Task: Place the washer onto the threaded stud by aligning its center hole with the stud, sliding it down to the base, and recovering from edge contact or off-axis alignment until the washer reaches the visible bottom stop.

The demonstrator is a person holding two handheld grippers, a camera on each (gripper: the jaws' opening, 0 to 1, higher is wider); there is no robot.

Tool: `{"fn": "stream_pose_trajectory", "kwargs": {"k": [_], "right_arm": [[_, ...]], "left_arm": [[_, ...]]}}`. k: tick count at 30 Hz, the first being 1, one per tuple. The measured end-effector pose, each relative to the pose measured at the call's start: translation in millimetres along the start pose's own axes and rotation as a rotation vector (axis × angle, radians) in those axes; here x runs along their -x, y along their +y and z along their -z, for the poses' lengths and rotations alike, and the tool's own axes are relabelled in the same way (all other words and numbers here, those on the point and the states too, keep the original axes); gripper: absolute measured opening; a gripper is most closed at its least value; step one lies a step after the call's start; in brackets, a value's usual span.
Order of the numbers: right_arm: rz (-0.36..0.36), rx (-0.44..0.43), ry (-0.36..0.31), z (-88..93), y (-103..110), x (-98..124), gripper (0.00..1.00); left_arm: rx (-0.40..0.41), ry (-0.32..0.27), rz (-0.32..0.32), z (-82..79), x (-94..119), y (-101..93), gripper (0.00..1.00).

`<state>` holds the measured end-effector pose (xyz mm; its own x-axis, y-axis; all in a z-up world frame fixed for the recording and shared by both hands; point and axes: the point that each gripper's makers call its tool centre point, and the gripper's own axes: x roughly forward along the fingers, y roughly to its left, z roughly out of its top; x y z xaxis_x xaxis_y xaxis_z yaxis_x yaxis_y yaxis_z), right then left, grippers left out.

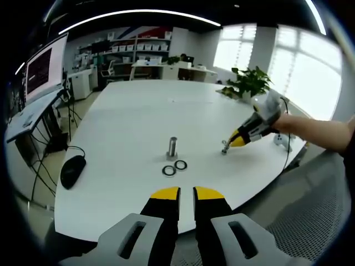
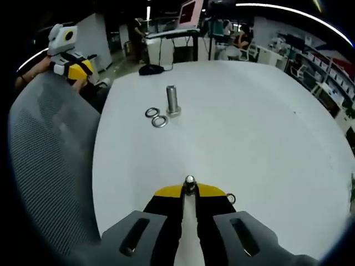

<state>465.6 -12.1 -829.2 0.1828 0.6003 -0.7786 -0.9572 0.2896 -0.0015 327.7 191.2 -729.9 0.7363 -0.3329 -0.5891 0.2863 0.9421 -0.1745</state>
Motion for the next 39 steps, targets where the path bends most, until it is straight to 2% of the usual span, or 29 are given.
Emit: {"fn": "stream_pose_trajectory", "kwargs": {"k": [9, 14, 20, 26, 29, 32, 37, 39], "right_arm": [[0.027, -0.028, 0.034, 14.7, -8, -3, 0.12], [0.112, -0.096, 0.056, 29.3, -26, -4, 0.14], [0.186, -0.207, 0.014, 32.1, -40, -6, 0.18], [0.244, -0.256, -0.023, 37.0, -49, -10, 0.24], [0.268, -0.325, -0.093, 33.6, -54, -12, 0.26], [0.277, -0.375, -0.122, 34.6, -58, -14, 0.26], [0.297, -0.365, -0.155, 31.2, -60, -18, 0.25], [0.319, -0.311, -0.136, 33.7, -61, -18, 0.23]], "left_arm": [[-0.001, -0.004, 0.000, -0.5, 0, 0.3, 0.07], [0.000, -0.004, 0.001, -0.5, 0, 0.3, 0.07], [0.001, -0.006, 0.002, -0.9, 0, 0.2, 0.07], [0.001, -0.008, 0.003, -1.2, 0, -0.1, 0.07], [0.001, -0.009, 0.003, -1.2, 0, -0.1, 0.07], [0.001, -0.009, 0.003, -1.0, 0, -0.2, 0.07], [0.000, -0.006, 0.004, -0.4, 0, -0.7, 0.07], [-0.001, -0.005, 0.005, -0.3, 0, -0.9, 0.07]]}}
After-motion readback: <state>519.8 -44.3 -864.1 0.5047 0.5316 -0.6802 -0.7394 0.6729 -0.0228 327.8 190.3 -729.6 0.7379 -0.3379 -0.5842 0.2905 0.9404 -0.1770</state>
